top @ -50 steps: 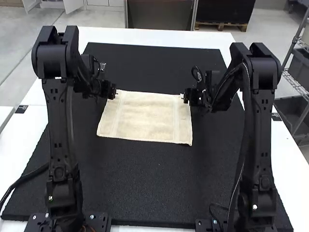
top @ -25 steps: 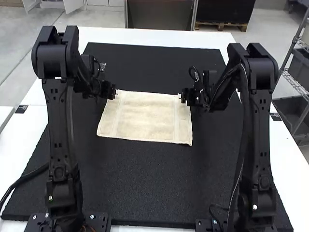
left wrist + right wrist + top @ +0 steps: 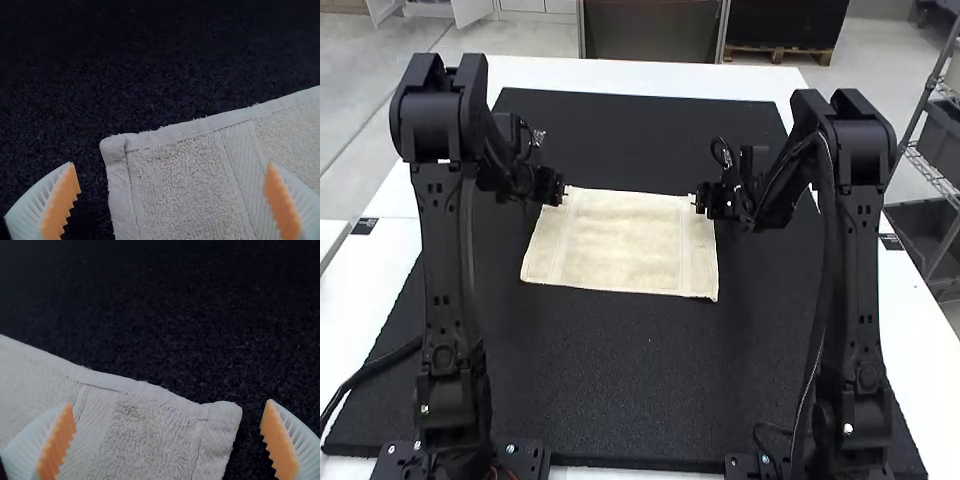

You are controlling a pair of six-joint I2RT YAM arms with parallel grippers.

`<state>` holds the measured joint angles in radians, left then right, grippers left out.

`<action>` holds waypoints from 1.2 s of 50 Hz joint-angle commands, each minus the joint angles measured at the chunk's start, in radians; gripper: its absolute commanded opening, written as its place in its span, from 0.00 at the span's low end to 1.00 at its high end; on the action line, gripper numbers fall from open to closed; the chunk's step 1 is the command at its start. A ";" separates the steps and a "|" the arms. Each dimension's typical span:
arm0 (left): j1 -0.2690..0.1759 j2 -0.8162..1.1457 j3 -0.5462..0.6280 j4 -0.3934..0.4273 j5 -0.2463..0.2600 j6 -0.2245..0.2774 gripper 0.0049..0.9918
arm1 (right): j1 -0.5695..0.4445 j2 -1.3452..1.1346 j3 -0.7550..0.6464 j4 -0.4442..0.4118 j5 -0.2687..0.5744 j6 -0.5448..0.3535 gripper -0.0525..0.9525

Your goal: Fold the towel.

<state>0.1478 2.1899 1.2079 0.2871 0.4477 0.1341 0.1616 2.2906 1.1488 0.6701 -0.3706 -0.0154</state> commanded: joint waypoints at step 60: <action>-0.005 0.076 0.062 -0.011 -0.001 0.001 0.54 | -0.005 0.036 0.032 -0.055 -0.048 -0.006 0.67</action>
<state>0.1440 2.2509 1.2476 0.2810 0.4374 0.1341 0.1593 2.2955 1.1667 0.6277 -0.3794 -0.0193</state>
